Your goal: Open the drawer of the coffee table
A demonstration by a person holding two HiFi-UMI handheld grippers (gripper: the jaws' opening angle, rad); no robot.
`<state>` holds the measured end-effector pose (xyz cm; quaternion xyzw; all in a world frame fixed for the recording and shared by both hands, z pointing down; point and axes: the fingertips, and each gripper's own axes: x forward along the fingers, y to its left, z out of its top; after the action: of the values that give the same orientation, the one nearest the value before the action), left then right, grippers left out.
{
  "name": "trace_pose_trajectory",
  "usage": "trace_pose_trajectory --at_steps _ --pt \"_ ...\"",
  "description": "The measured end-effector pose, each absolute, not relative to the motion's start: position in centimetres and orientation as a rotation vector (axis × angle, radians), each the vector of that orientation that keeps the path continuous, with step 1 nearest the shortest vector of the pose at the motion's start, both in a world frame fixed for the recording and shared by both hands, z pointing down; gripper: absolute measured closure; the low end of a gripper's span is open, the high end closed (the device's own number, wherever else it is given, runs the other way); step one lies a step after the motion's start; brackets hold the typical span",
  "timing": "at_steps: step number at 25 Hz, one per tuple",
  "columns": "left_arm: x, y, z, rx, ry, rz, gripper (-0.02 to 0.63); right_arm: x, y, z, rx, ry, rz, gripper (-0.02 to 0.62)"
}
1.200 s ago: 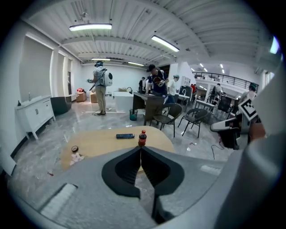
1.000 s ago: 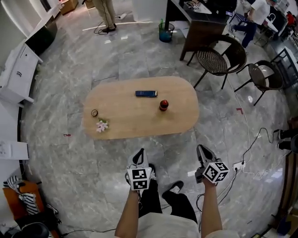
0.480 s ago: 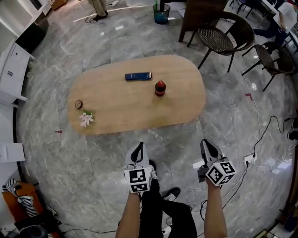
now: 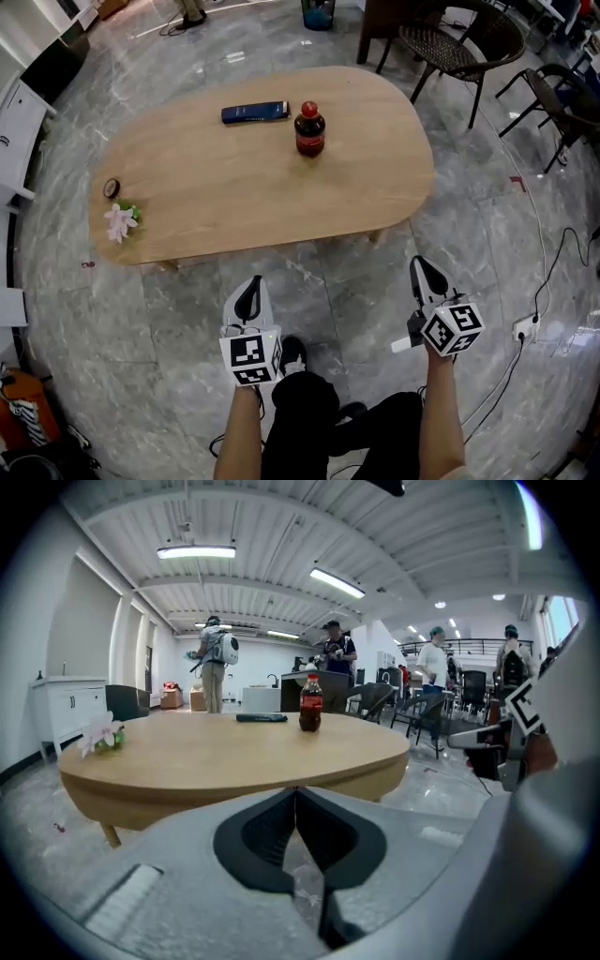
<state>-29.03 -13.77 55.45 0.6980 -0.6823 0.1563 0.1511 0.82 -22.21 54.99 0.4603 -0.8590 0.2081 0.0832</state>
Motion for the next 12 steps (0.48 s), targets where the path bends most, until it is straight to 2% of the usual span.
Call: trace_pose_trajectory --at_steps 6,12 --pt "-31.5 -15.9 63.6 2.021 -2.062 0.466 0.594 2.0 -26.6 62.3 1.404 -2.606 0.424 0.58" --pt "-32.3 -16.2 68.8 2.05 -2.126 0.408 0.595 4.3 -28.6 66.0 1.561 -2.659 0.276 0.578"
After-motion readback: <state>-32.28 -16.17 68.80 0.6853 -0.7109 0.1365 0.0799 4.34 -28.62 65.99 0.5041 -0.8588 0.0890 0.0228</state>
